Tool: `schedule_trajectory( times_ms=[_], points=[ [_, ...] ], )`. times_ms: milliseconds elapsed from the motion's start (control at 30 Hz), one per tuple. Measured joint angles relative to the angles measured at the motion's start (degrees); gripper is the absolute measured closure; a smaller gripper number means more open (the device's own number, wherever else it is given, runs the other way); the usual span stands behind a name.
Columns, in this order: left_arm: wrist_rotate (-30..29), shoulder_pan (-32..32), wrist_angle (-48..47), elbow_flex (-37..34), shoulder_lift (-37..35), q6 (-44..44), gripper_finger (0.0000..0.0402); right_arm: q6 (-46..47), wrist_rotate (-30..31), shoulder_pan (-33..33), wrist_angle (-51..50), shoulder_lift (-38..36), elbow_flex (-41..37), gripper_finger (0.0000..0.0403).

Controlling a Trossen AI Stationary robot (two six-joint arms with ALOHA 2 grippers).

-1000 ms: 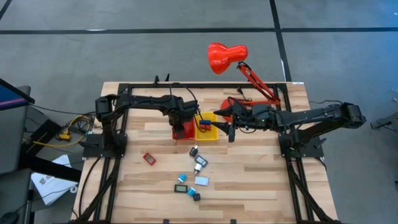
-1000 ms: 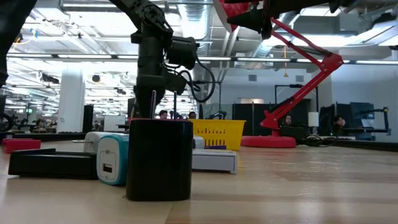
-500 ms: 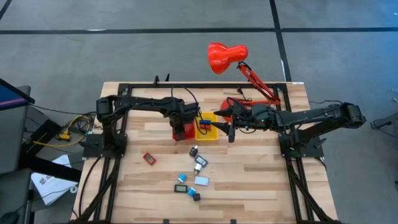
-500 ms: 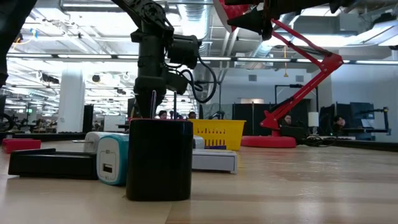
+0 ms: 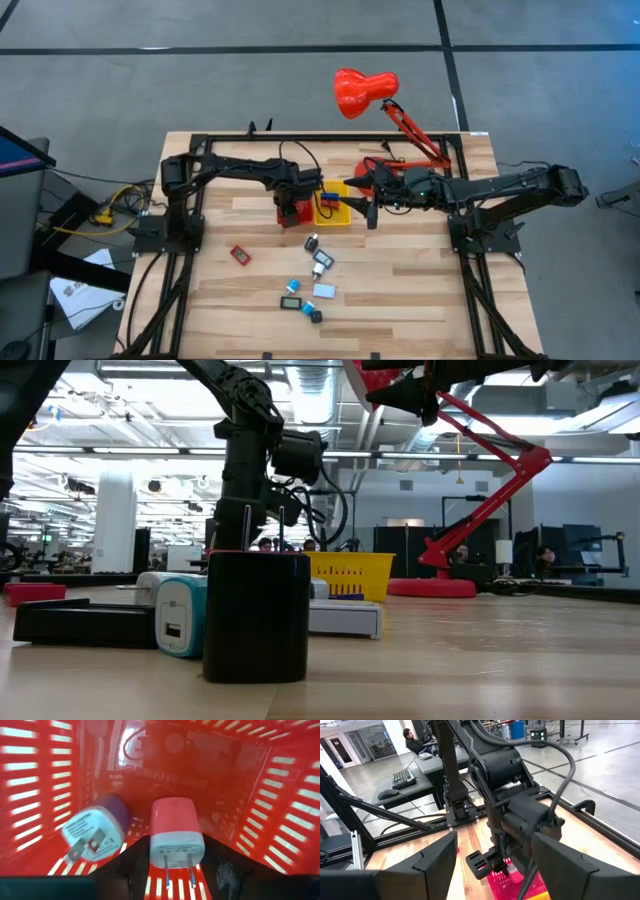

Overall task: Pick & Place Office items
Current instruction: Put the red charger adapter into the red basket, then put the red digital timer into the yellow basket

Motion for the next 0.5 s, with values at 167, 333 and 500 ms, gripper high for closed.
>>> schedule_trajectory(
  times_ms=[167,333,500],
  points=[
    [0.0,0.0,0.1,0.0,-0.6,-0.1,0.0221,0.0,0.0,0.0,0.0,0.0,0.0,0.0154],
    [0.0,0.0,0.0,0.0,-0.6,-0.1,0.0219,-0.1,0.0,0.0,-0.1,0.0,0.0,0.0154],
    [0.1,0.0,-1.1,0.0,-0.9,0.9,0.0218,-0.1,0.0,0.0,-0.1,0.0,0.0,0.0154]
  ],
)
